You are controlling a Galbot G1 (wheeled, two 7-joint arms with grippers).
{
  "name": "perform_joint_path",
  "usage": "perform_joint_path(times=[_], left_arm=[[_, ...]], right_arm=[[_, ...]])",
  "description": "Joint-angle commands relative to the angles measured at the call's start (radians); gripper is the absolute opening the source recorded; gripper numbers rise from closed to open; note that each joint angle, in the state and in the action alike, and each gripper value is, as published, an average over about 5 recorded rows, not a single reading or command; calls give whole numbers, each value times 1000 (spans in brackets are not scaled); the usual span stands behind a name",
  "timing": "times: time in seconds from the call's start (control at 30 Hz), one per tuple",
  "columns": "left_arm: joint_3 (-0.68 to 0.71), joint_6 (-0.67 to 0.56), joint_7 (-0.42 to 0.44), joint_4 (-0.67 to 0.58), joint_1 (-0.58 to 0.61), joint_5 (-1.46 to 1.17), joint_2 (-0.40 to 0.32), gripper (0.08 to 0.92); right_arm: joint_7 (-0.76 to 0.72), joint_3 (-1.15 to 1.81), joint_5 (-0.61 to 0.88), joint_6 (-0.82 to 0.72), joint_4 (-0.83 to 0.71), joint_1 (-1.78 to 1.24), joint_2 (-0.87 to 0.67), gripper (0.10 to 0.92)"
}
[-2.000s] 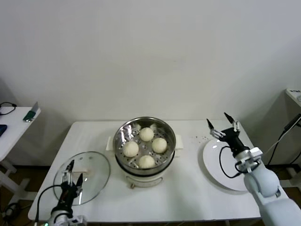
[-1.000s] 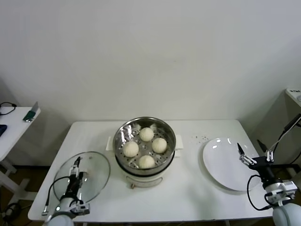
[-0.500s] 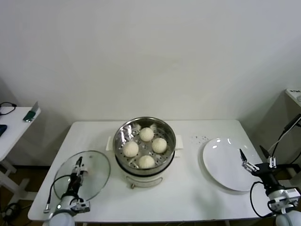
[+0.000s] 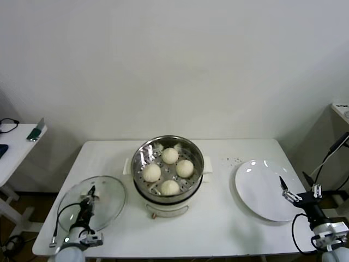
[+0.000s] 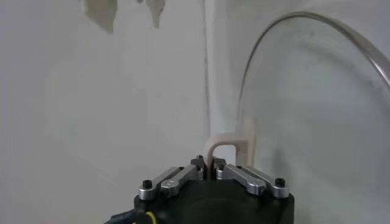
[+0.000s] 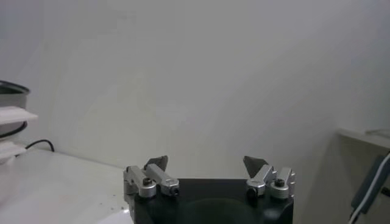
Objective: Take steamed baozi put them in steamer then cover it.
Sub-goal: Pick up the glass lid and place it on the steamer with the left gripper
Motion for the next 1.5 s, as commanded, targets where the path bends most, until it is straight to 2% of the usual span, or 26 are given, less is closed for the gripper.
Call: perform_joint_path(times=[0.03,0.47,0.6,0.8,0.93,1.0,1.1,1.23,1.33,1.5], left_arm=[[0,63,4,-194,75,-53,31,150],[-9,335,43,-623,270,-136,147,150],[1,394,34,-676,278,-127,200,150],[108,473,-4,-674,200,-176,330,150],[312,574,29,-664,49,-232,403,150],[443,632,66,-657,-51,-248,417,150],[625,694,126,-629,-207,-215,386,150],[802,753,215,-570,-379,-140,287,150],[881,780,275,-532,-446,-94,224,150],[939,780,364,-472,-483,3,138,150]], right_arm=[[-7,6,-14,9,-28,0,-4,823],[-5,-24,-34,11,-77,63,-25,823],[-1,-49,-47,5,-92,100,-33,823],[-14,-108,-86,-1,-107,145,-43,823],[5,-154,-102,-9,-122,187,-41,823],[9,-172,-106,-13,-125,199,-38,823],[13,-188,-117,-15,-128,212,-30,823],[13,-196,-131,-12,-137,219,-10,823],[12,-195,-140,-8,-142,219,2,823],[11,-185,-145,-3,-149,216,15,823]])
